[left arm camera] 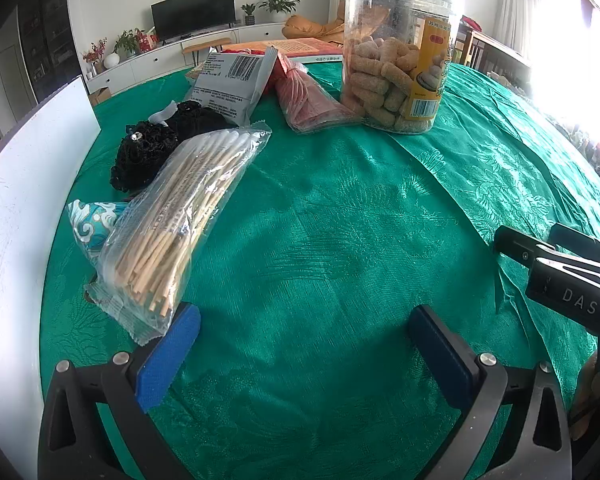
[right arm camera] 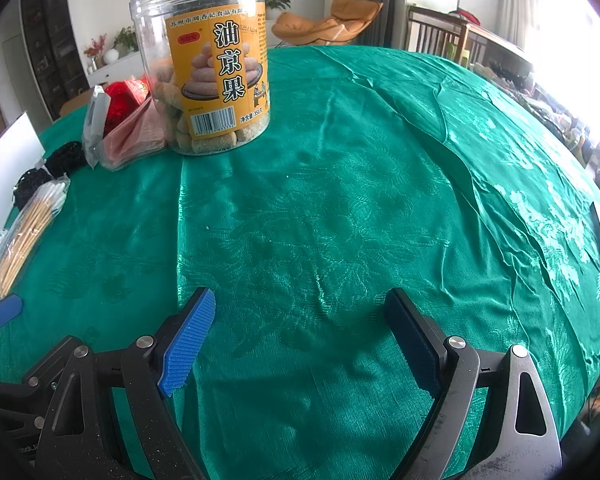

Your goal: Organize soft objects

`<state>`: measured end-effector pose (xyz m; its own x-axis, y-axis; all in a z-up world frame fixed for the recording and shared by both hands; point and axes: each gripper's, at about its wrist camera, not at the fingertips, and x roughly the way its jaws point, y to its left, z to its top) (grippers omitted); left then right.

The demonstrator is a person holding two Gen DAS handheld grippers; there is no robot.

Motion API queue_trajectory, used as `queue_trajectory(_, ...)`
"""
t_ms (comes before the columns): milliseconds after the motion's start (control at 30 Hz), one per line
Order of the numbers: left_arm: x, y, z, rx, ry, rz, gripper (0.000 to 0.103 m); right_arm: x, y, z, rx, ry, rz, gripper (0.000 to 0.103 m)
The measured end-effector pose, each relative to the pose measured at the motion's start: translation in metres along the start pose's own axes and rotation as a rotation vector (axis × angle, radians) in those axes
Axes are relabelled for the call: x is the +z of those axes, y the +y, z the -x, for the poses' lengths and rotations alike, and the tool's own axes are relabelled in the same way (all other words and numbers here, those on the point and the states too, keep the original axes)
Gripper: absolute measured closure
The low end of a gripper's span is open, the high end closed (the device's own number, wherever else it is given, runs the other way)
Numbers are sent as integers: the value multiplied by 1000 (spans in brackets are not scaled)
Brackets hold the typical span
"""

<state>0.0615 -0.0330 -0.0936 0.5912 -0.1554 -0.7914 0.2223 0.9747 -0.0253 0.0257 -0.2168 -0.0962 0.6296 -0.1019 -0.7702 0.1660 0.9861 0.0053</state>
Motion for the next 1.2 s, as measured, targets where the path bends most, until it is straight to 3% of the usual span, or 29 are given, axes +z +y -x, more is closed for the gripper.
queue_trajectory(1100, 1, 0, -3, 3, 0, -2, 0, 1, -2, -1, 0, -1, 1, 14)
queue_trajectory(1200, -5, 4, 10, -19, 51, 4, 0, 2, -4, -2, 1, -1, 1, 14)
